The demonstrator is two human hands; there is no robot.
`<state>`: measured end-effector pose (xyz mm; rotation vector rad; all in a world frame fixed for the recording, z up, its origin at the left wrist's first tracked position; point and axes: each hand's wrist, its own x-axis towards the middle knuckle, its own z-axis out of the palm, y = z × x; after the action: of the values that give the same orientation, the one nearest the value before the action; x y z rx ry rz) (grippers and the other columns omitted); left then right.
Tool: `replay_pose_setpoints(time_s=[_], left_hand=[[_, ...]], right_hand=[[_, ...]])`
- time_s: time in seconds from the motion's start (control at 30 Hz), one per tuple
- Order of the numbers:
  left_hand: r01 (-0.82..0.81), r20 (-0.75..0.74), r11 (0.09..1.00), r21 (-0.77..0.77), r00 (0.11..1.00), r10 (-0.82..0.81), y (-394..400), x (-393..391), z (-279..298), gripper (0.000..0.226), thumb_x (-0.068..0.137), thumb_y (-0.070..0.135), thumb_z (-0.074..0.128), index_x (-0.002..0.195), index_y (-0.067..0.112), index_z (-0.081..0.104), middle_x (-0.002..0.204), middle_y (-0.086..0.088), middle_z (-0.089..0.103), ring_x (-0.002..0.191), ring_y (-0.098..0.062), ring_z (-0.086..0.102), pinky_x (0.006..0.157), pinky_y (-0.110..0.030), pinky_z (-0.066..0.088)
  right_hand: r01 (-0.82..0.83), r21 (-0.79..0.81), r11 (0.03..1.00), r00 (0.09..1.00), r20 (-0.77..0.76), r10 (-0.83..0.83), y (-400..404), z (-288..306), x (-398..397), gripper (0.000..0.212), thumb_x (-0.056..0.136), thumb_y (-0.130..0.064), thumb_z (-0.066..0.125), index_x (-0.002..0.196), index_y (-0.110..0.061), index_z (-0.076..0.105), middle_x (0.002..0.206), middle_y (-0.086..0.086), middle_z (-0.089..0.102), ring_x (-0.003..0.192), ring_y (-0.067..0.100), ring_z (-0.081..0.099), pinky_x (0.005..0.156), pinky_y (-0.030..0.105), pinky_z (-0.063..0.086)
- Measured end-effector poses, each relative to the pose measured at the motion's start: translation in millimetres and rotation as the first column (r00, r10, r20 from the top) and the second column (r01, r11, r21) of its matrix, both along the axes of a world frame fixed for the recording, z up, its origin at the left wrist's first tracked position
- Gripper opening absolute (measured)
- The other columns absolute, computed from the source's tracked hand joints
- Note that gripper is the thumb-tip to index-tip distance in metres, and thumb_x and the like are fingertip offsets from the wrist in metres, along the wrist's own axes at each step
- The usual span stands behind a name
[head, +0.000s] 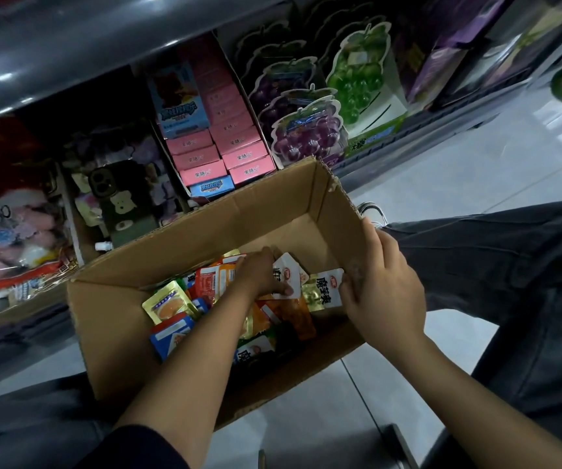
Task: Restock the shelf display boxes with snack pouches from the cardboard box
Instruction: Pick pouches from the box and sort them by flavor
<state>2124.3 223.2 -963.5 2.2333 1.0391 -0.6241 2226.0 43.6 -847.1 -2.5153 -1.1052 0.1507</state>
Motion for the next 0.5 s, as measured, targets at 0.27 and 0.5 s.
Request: replay_pose_setpoints(time_s=[0.27,0.5], left_hand=[[-0.007,-0.114,0.989,-0.149,0.993,-0.010,5,5,15,0.067,0.062,0.042,0.084,0.118,0.015,0.060,0.124,-0.007,0.062,0.114,-0.027,0.056,0.103,-0.043,0.040],[-0.266,0.005,0.915,-0.304,0.960,0.281,7,-3,37,0.043,0.069,0.032,0.083,0.105,0.014,0.069,0.107,-0.003,0.068,0.095,-0.020,0.063,0.082,-0.031,0.051]], right_hand=[[-0.003,0.005,1.000,1.000,0.015,0.003,0,0,0,0.083,0.064,-0.022,0.082,0.137,-0.007,0.044,0.120,0.014,0.062,0.090,0.033,0.065,0.063,0.038,0.055],[-0.012,-0.007,1.000,1.000,0.020,0.012,-1,3,1,0.083,0.064,-0.023,0.081,0.136,-0.006,0.044,0.118,0.015,0.062,0.087,0.033,0.066,0.061,0.039,0.055]])
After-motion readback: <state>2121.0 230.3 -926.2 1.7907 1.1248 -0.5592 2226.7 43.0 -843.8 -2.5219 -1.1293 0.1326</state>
